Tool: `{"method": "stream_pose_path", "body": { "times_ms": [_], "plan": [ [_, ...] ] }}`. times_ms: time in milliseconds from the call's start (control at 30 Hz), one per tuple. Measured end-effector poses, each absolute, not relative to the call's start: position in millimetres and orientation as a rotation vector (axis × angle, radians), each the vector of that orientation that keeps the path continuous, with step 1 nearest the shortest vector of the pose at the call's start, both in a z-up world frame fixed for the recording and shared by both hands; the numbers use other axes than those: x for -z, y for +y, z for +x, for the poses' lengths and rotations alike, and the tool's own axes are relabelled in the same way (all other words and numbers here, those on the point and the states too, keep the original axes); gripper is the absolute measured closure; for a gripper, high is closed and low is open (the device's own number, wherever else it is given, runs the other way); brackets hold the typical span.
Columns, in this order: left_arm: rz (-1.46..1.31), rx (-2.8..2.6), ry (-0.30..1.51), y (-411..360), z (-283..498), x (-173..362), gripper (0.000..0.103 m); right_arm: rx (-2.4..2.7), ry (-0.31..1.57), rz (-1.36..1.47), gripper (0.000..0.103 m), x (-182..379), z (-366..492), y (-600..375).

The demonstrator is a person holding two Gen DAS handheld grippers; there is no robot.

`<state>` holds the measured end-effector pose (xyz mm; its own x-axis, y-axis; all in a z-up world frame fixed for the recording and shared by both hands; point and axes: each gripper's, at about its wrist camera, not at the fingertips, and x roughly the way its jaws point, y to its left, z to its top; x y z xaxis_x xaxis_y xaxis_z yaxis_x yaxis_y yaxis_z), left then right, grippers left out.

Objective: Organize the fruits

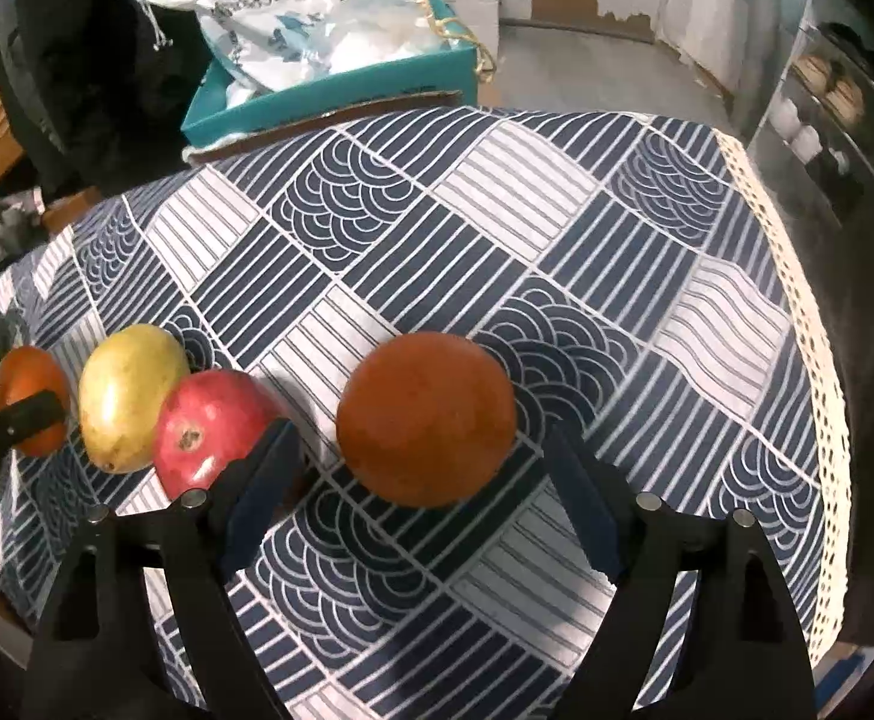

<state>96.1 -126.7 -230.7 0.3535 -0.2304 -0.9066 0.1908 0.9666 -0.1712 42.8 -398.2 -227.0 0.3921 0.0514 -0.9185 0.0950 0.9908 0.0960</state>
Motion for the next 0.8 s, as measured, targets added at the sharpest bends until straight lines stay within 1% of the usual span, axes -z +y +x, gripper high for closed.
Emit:
{"method": "stream_pose_path", "body": {
  "times_ms": [233, 267, 300, 400, 600, 800],
  "plan": [
    [-0.044, 0.268, 1.188, -124, 97, 234, 0.039, 0.031, 1.217, 0.169, 0.020, 250, 54, -399],
    [-0.045, 0.267, 1.188, -123, 97, 234, 0.039, 0.031, 1.215, 0.169, 0.022, 251, 55, -399],
    [-0.045, 0.267, 1.187, -124, 98, 234, 0.039, 0.030, 1.212, 0.169, 0.027, 251, 55, -399],
    [-0.042, 0.267, 1.183, -124, 98, 234, 0.039, 0.039, 1.218, 0.163, 0.033, 253, 56, -399],
    [-0.037, 0.267, 1.180, -124, 96, 232, 0.039, 0.056, 1.204, 0.142, 0.036, 251, 53, -397],
    [-0.039, 0.272, 1.153, -123, 92, 221, 0.039, 0.068, 1.168, 0.107, 0.037, 237, 48, -391]
  ]
}}
